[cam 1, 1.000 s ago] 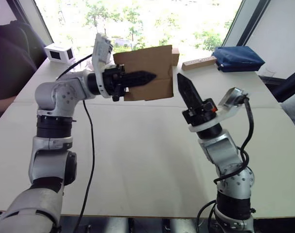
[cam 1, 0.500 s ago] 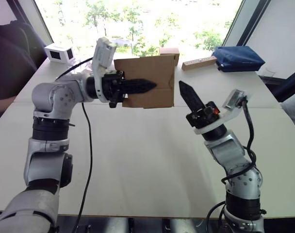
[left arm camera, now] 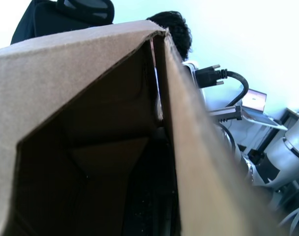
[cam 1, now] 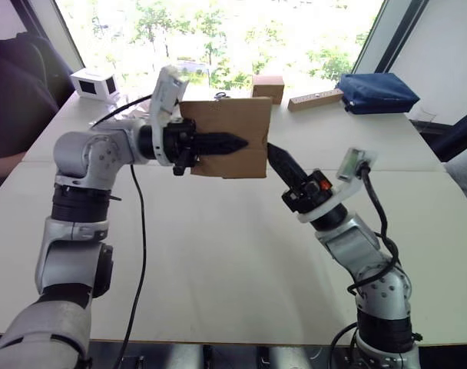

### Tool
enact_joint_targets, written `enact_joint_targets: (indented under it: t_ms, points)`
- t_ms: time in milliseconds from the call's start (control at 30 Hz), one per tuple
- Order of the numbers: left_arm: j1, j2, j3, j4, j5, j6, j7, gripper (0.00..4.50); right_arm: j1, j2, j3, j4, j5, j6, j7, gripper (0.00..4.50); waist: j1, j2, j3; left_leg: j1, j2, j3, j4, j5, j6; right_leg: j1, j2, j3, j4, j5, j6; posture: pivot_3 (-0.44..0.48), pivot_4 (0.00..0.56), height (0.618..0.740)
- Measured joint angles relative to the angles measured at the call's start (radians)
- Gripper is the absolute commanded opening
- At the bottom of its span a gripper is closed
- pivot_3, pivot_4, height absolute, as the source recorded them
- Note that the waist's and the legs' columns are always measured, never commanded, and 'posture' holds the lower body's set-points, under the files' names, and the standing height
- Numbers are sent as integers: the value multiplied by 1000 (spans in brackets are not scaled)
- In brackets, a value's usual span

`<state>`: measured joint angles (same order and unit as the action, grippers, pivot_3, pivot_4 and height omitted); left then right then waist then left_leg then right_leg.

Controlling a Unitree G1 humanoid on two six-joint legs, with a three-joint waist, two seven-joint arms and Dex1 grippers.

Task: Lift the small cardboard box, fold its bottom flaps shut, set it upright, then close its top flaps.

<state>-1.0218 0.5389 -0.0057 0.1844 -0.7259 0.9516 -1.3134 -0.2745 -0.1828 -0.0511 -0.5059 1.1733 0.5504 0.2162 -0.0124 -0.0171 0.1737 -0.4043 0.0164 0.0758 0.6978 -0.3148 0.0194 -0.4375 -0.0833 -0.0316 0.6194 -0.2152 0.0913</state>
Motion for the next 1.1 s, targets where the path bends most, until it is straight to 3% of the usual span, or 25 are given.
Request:
enact_joint_targets:
  t_ms: [167,300,367,467,667,833,1100]
  points:
    - [-2,10,-38,-1,43,-24,-19,0,15,1,13,0,-45,5,0,25,1,0,0,0,0,0,0,0,0,0,0,0,0,0,0,0,150,740]
    - [-49,64,-153,-5,130,-74,-84,0,87,-87,-14,-50,-39,42,-6,25,4,0,0,-2,-1,0,0,0,0,0,0,0,-1,0,0,0,150,740]
    - [-88,90,-229,-22,182,-98,-121,0,143,-173,-48,-97,-10,74,14,25,6,0,0,-2,-1,0,0,0,0,0,0,0,-3,0,0,0,150,740]
    - [-139,186,-384,-90,311,-179,-219,0,314,-401,-159,-144,21,152,101,25,7,0,0,-2,-1,1,0,-2,3,0,0,1,-4,0,-1,0,150,740]
    - [-221,227,-678,-148,524,-223,-286,0,402,-595,-232,-200,4,202,242,25,4,0,0,-1,-1,0,1,-2,3,0,3,2,-3,-2,-4,0,150,740]
    - [-331,169,-817,-140,625,-192,-297,0,477,-738,-206,-318,-168,218,272,25,25,0,0,-3,-2,0,2,-2,3,-2,3,2,-4,-2,-1,0,150,740]
    - [-336,98,-951,-171,747,-145,-289,0,487,-787,-209,-418,-279,250,230,25,26,-1,0,-4,-2,0,3,-1,3,-1,2,2,-4,-2,-2,0,150,740]
